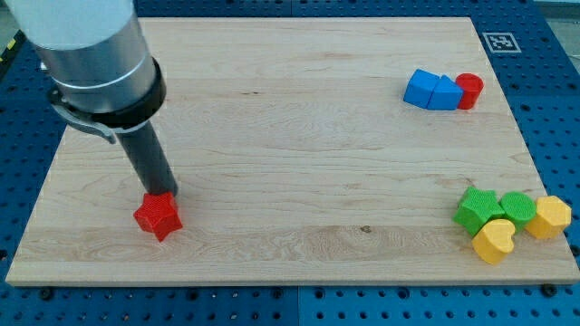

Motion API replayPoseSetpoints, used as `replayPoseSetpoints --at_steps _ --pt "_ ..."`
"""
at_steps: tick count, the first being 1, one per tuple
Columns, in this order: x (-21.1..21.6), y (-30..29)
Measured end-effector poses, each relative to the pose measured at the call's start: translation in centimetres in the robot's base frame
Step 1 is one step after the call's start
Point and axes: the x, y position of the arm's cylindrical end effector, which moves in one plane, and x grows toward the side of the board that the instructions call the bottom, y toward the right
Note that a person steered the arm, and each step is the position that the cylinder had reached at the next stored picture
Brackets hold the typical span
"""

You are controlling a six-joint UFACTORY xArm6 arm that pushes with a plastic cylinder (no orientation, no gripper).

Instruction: Move the red star to the bottom left

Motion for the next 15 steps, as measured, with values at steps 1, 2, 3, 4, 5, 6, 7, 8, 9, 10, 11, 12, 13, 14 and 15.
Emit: replayPoseSetpoints --at_steps 1,2,3,4,5,6,7,8,9,10,11,12,13,14,15 --pt "0.2 2.4" --pt "1.3 5.1" --pt "4.2 4.9" --pt "3.6 4.7" --pt "2.3 4.3" --pt "3.5 3.9" --pt "5.4 2.7" --pt "5.4 1.7" --pt "5.8 2.5" --pt "5.8 4.7" --pt "3.4 4.7" --pt "2.5 4.0" --pt "2.5 2.6" --pt "2.6 0.7" --pt "3.1 -0.3"
